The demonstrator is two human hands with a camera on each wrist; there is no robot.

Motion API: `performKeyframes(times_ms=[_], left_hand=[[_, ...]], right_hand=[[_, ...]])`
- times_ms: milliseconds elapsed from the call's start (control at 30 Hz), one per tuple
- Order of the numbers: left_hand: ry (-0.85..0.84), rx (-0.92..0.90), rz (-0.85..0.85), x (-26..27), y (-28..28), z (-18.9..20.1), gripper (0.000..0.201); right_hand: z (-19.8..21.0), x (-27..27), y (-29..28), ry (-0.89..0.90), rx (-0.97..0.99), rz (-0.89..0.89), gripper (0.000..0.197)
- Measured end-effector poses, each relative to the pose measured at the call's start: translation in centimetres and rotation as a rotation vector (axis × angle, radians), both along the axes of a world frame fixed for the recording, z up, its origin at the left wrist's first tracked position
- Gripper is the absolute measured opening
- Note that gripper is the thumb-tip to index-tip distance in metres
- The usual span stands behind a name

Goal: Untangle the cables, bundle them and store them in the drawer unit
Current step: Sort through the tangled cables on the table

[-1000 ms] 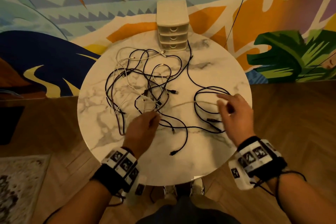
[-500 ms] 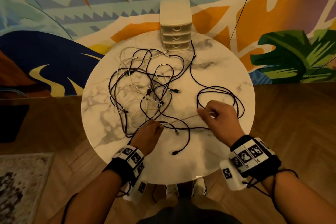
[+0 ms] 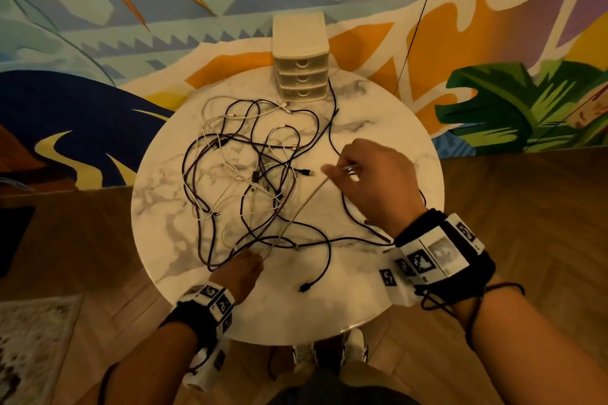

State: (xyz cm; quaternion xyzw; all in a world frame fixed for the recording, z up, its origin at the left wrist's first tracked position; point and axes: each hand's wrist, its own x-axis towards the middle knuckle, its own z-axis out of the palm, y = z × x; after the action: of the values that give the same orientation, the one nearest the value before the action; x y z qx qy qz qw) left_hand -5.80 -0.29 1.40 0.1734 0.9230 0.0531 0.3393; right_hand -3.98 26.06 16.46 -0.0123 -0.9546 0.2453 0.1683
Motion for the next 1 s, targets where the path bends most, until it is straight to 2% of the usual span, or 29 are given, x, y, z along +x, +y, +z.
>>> performKeyframes(times_ms=[167,233,300,400,467,567,633,733,800,867,933,1000], left_hand=[[0.263,-0.012,-0.028,-0.1,1.1,3.7,0.04],[0.31,0.017,-0.018,-0.4,1.1,4.4,0.042],[0.299,0.035,-0.065,-0.8,1.3,4.3,0.041],[0.3,-0.133,-0.271,-1.2,2.2,3.8,0.039],[0.309,-0.179,-0.362,-1.1,3.4,3.7,0.038],[0.225,-0.229,-0.463,-0.7,4.5,4.2,0.036],[0.223,-0.294,-0.416,-2.1,4.4,5.1,0.037],[0.373,-0.286,-0.205,-5.3,4.0,7.8,0.04],[0.48,-0.2,-0.104,-6.4,4.3,9.9,0.044],[0.442,-0.058,-0.067,-6.7,5.4,11.8,0.042],[0.212,0.175,-0.055,-6.0,6.9,13.5,0.03],[-0.055,0.507,-0.003,-4.6,8.5,15.4,0.011]], right_hand=[[-0.9,-1.5,4.3,0.077,-0.069,-0.296,0.029],[-2.2,-1.7,6.6,0.068,-0.083,-0.397,0.031],[-3.7,-1.8,8.2,0.033,-0.119,-0.464,0.033],[-6.0,-2.1,8.9,0.004,-0.194,-0.535,0.033],[-7.0,-2.2,9.3,0.018,-0.219,-0.594,0.034],[-8.0,-1.6,11.1,-0.011,-0.115,-0.625,0.033],[-9.2,-0.4,12.2,-0.066,0.0,-0.58,0.035],[-11.6,2.8,12.9,-0.204,0.196,-0.459,0.043],[-13.5,5.3,12.8,-0.369,0.245,-0.397,0.045],[-15.9,7.7,12.5,-0.637,0.25,-0.29,0.044],[-17.9,9.4,12.1,-0.899,0.214,-0.177,0.043],[-18.2,10.5,11.9,-0.961,0.143,-0.213,0.041]])
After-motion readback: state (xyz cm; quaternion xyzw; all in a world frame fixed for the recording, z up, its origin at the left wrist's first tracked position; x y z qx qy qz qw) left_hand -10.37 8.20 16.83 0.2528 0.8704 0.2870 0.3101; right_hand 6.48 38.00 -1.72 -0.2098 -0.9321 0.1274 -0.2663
